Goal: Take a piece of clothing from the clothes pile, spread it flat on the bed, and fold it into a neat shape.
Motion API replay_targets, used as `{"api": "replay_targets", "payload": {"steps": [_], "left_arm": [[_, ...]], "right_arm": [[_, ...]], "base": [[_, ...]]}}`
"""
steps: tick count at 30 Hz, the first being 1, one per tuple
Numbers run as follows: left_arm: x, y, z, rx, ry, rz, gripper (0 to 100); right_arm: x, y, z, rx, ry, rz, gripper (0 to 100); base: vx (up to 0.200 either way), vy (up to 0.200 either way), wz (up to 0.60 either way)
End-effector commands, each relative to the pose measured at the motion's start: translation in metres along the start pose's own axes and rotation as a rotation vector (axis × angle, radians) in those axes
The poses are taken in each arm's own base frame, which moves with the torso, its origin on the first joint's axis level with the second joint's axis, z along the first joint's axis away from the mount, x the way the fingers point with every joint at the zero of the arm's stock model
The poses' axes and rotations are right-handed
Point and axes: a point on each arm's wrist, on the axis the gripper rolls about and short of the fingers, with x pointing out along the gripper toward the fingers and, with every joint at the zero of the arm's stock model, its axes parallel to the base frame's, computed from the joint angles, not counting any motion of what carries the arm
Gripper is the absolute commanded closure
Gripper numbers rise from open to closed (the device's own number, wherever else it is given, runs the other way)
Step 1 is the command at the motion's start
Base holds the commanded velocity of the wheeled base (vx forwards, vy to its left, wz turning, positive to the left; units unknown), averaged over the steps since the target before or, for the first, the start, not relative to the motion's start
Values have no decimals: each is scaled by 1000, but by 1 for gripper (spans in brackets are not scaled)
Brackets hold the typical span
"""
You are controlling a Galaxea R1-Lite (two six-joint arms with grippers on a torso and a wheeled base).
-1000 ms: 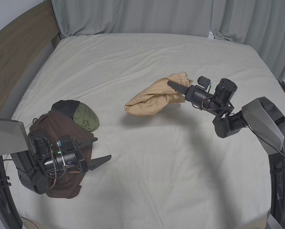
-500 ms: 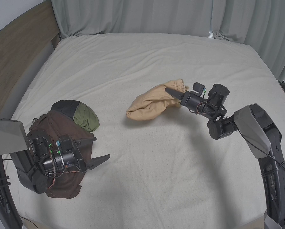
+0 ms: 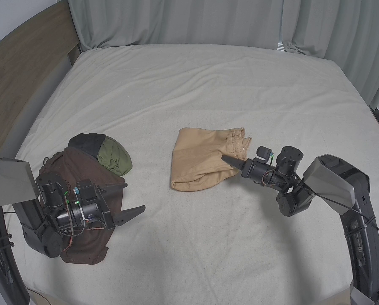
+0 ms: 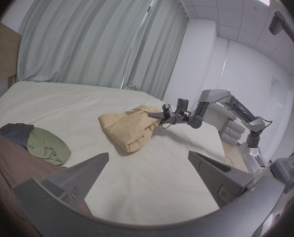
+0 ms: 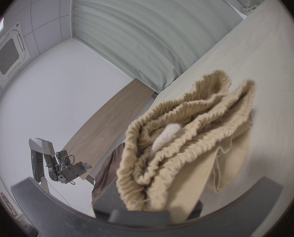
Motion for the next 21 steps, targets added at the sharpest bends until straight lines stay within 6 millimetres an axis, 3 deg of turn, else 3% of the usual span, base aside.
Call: {"api": "replay_targets", "payload": {"steps": [1,7,14,15,21], "left_arm": [[0,0,1,2,-2,0,0],[0,0,1,4,-3,0,0],[0,0,1,3,-3,0,0],[0,0,1,6,-4,-1,0],[0,0,3,8,-8,0,0]], "right_arm": [[-14,-3,-28,37,35,-24,100],[-18,-10,-46,59,55,-37,100],[-18,-11,-48,50,49,-32,100],[-19,-12,-45,42,41,-34,0],[-26,-7,-43,39,45,-42,0]], "base": [[0,0,0],[0,0,0],[0,0,0],[0,0,0],[0,0,0]]}}
